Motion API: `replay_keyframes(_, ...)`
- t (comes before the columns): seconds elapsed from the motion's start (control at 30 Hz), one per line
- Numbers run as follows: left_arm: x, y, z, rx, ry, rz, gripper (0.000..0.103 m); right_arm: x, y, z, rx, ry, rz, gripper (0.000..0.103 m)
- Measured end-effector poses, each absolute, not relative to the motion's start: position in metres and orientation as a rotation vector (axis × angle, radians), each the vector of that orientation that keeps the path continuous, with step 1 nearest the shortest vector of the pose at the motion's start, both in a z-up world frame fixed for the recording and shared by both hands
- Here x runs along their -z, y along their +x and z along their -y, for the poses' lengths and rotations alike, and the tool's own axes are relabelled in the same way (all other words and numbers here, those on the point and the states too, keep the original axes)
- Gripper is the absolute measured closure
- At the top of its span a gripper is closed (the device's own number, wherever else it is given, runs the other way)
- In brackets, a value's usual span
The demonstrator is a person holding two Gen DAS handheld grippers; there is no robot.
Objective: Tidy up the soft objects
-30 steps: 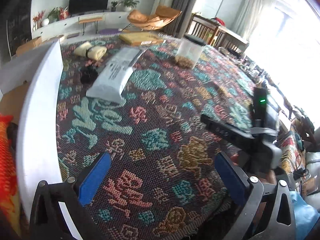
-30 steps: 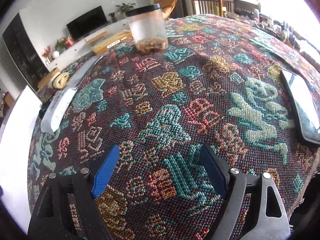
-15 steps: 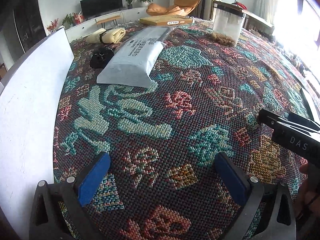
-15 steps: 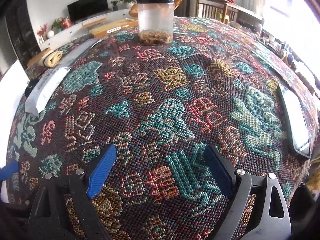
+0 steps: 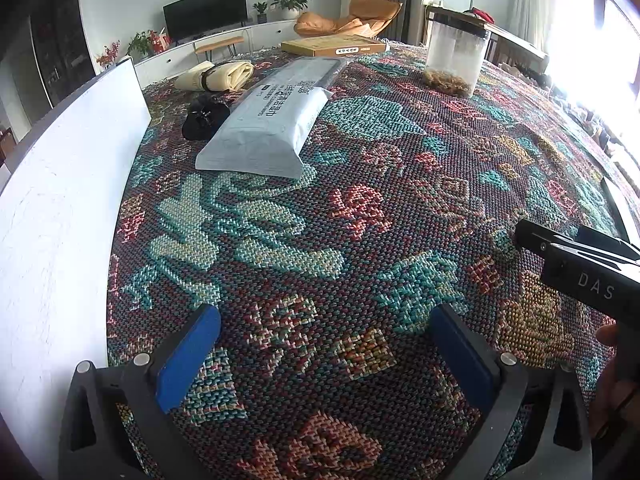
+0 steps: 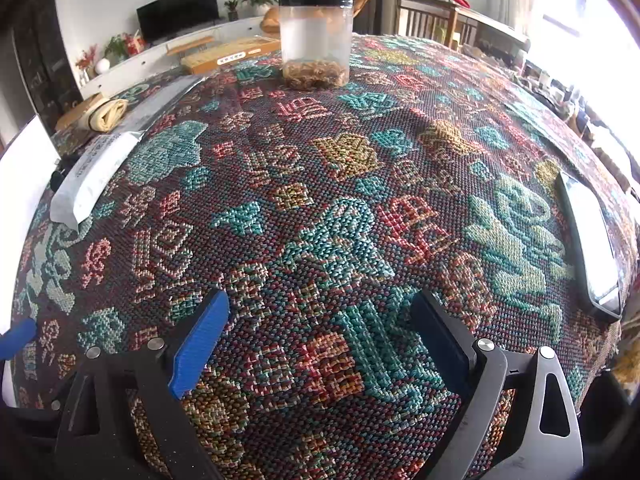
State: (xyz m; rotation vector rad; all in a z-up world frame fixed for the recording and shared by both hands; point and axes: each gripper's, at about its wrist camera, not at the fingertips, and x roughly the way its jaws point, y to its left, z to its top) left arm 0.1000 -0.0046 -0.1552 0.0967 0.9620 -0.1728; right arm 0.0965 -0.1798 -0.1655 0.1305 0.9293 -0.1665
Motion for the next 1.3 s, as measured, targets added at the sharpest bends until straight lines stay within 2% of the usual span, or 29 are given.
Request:
replay_keyframes(1.23,0.1550,0.0964,0.0034,0.206,0.116,-0.987,0.000,0.1677,0.0952,0.1792,0.167,0.130,-0.926,0.008)
replay_keyframes(1.3,0.1552,0.0914,0.0007,0.232,0.127,-0.977,0.000,0.1673,0.0966,0.1801,0.159,0.134,-0.927,0.005)
